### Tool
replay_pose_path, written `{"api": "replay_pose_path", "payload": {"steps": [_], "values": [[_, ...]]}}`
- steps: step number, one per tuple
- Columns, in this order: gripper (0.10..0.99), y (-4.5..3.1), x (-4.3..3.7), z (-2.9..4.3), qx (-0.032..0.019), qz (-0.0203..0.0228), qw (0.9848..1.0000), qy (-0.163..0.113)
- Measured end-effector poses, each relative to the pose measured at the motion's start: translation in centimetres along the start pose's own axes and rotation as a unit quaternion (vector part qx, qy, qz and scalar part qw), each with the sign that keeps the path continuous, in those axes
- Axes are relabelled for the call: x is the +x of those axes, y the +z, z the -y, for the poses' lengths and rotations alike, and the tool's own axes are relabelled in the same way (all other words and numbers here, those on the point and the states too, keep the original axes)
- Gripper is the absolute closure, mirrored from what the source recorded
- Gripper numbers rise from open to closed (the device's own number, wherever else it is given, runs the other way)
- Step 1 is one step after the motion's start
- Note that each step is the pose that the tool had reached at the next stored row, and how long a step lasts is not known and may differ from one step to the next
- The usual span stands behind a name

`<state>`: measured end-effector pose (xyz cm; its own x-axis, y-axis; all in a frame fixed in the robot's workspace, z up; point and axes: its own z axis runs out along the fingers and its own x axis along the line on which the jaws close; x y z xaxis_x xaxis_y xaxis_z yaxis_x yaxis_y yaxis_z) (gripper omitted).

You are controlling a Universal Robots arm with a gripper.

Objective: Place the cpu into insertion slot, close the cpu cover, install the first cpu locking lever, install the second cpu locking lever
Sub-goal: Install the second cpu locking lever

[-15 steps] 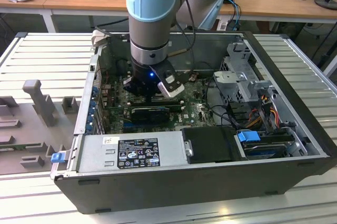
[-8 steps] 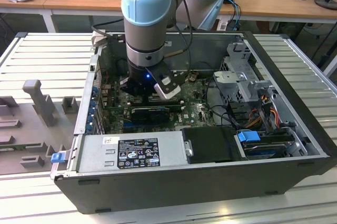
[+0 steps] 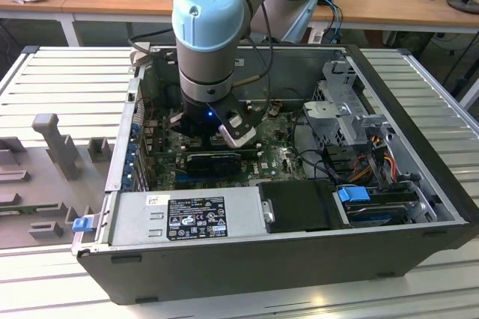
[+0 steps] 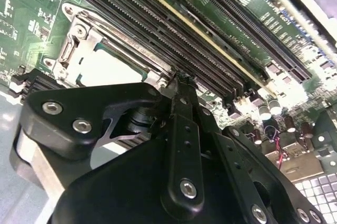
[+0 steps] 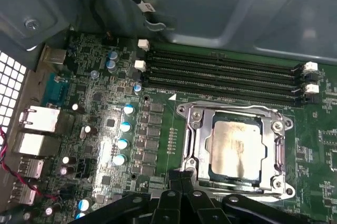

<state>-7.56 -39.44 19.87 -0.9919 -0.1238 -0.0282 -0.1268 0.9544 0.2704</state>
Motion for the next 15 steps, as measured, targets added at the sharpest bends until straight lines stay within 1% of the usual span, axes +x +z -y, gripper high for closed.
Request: {"api": "replay_pose_path", "payload": {"steps": [1,2,3,4,6,9,10,12,14,15], "values": [[0.98,0.05,0.01,0.01,-0.0019,0.0002,1.0,0.0],[0.98,0.21,0.03,0.04,-0.006,0.0006,1.0,-0.001],[0.98,0.26,0.1,0.06,-0.0077,0.0005,1.0,-0.001],[0.98,0.28,0.16,0.06,-0.0087,0.0006,1.0,-0.002],[0.98,0.2,0.26,0.03,-0.0088,0.0006,1.0,-0.002],[0.98,-0.63,0.24,-0.21,-0.0088,0.0006,1.0,-0.002],[0.98,-1.11,0.22,-0.34,-0.0088,0.0006,1.0,-0.002],[0.98,-1.67,0.21,-0.5,-0.0088,0.0006,1.0,-0.002],[0.98,-2.8,0.18,-0.82,-0.0087,0.0006,1.0,-0.002],[0.98,-3.03,0.17,-0.88,-0.0087,0.0006,1.0,-0.002]]}}
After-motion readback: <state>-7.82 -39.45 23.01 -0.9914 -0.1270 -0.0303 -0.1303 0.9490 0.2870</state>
